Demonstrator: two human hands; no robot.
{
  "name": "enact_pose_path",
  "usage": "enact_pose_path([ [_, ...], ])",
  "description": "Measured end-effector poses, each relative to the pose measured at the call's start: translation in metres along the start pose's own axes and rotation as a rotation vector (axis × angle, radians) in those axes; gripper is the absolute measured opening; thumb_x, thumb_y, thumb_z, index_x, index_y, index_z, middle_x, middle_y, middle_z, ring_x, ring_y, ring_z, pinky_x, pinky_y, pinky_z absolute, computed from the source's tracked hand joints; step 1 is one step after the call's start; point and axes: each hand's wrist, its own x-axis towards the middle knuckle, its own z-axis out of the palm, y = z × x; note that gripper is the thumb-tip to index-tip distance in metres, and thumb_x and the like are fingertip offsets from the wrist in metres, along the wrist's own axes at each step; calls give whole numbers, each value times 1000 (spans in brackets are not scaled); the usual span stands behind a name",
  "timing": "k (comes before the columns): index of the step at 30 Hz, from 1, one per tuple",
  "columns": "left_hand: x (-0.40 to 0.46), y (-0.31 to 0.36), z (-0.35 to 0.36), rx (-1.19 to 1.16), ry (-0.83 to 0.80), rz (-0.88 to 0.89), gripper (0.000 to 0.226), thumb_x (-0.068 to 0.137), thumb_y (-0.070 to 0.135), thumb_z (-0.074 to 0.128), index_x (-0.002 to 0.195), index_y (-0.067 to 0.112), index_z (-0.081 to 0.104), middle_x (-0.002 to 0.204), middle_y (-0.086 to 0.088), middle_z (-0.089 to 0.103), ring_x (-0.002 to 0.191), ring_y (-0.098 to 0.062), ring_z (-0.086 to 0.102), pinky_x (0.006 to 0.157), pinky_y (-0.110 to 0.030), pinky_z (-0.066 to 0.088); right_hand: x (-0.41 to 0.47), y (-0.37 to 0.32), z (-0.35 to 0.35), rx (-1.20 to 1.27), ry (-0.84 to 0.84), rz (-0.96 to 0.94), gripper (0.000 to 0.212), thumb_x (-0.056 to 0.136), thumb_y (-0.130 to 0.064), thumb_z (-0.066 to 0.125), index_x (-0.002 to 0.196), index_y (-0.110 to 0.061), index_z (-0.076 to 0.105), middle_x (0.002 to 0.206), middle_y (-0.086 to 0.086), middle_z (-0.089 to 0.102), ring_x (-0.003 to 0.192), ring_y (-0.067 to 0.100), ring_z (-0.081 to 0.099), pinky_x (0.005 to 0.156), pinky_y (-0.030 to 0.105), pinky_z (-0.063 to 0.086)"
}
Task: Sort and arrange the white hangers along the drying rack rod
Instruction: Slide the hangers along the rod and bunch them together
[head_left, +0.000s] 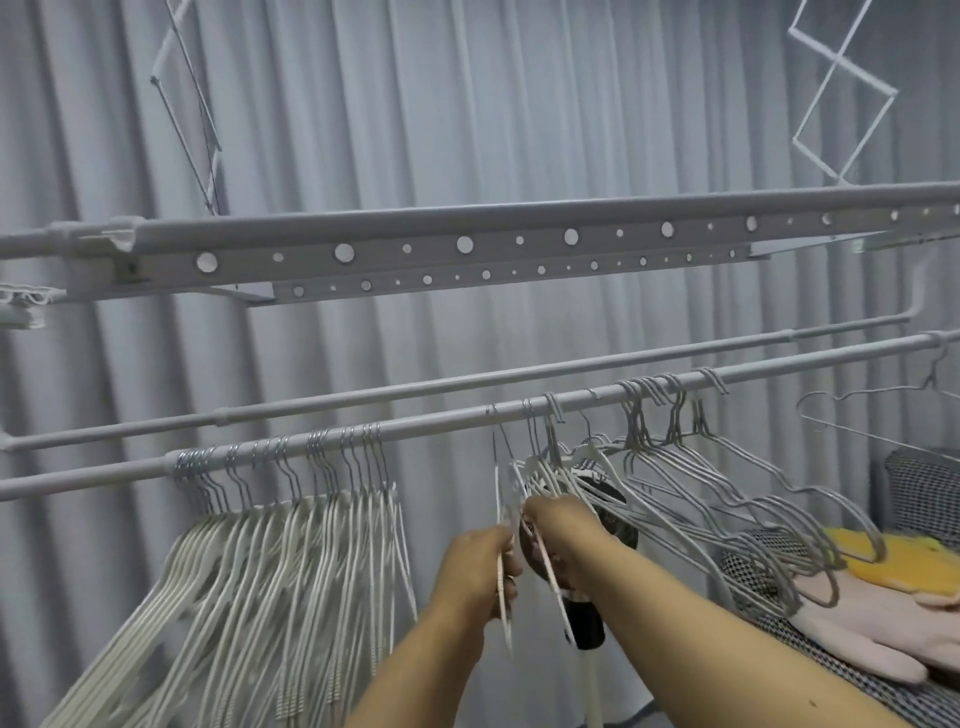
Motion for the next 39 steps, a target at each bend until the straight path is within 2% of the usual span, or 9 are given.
enact_pose_path([
  [7,21,24,0,-75,102,-48,26,91,24,55,68,12,54,51,-3,52,40,-15,38,48,-22,29,11,-2,-18,-310,37,-93,18,92,-6,44,104,1,56,64,13,57,35,17,54,39,17,42],
  [13,15,29,-13,-112,75,-124,26,87,25,59,66,14,49,48,-1,47,35,-10,30,41,-18,23,-7,1,-22,-812,303,-426,31,90,-14,46,121,-10,46,113,9,62,104,29,59,80,36,50],
  [16,-5,29,-21,-69,13,-157,24,84,25,63,66,15,50,48,1,49,39,-10,33,38,-18,26,-25,-3,-9,-627,349,-665,23,93,-22,47,114,-14,53,108,3,62,99,23,59,79,33,48],
  [22,-50,51,-47,-23,-164,-188,28,75,22,69,55,17,50,51,-2,48,34,-7,32,34,-14,20,-23,-1,16,-376,46,-479,22,96,-43,44,99,-23,52,83,-7,58,77,14,54,61,26,37],
  [28,-79,71,-67,-23,-378,-208,25,48,10,70,67,8,55,52,-5,47,31,-7,42,29,-13,24,-18,-1,26,-173,-132,-455,49,98,-52,33,105,-16,65,97,2,63,96,22,59,88,37,43],
  [32,-75,76,-78,-78,-534,-259,24,54,17,75,63,10,54,50,-6,46,29,-7,34,27,-12,26,-19,-3,24,-23,-98,-497,57,98,-50,37,59,-13,57,57,2,57,59,18,54,74,35,44],
  [34,-66,73,-85,-154,-596,-278,34,54,21,84,63,8,54,48,-7,46,29,-8,36,26,-13,29,-14,2,22,109,-120,-441,53,95,-51,44,57,-15,52,51,2,48,48,16,44,59,29,41],
  [36,-57,68,-87,-208,-556,-260,35,66,27,82,64,4,55,46,-8,47,27,-10,41,25,-14,31,-9,8,19,199,-117,-350,45,91,-51,50,60,-19,52,49,-2,41,41,12,35,48,25,31],
  [39,-40,52,-81,-181,-188,-111,40,97,29,53,71,0,59,48,-10,52,28,-10,42,26,-15,31,-2,17,14,195,42,-297,47,88,-49,53,51,-20,46,47,-1,40,45,17,36,53,29,29],
])
